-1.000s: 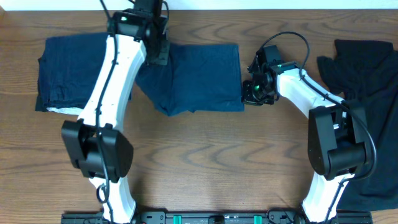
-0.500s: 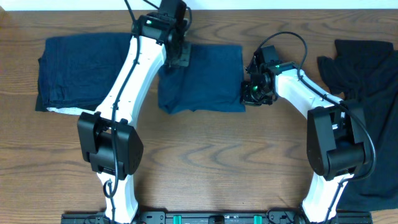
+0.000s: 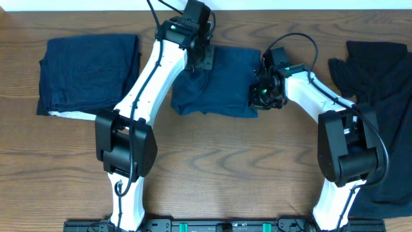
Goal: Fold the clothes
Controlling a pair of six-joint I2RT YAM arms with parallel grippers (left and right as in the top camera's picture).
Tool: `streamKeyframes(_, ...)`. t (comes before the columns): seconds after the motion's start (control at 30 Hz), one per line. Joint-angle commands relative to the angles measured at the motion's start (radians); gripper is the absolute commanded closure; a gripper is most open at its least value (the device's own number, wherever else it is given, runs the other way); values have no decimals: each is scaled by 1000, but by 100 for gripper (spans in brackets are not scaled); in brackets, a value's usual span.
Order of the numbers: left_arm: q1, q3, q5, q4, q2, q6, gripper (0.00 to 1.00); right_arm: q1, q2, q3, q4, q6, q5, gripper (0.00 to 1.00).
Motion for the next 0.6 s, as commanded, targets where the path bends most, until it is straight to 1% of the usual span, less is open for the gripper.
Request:
streamKeyframes(0.0, -1, 27, 21, 4, 5, -13, 94, -26, -17, 93, -79, -48, 32, 99)
streamKeyframes(0.07, -1, 27, 21, 6, 5, -13, 94, -50, -31, 178, -161, -68, 38, 99)
streamKeyframes(0.17, -1, 27, 22, 13, 5, -14, 94, -64, -32, 265, -212, -71, 16, 99)
streamKeyframes(0.33, -1, 27, 22, 12, 5, -13, 94, -44, -13, 266, -173, -64, -60, 99)
streamKeyframes(0.4, -1, 27, 24, 12, 5, -13, 94, -23, 15, 263, -167, -31, -66, 99)
streamKeyframes(0.57, 1, 27, 69, 12, 5, -13, 94, 23, 117, 263, -118, -6, -161, 99)
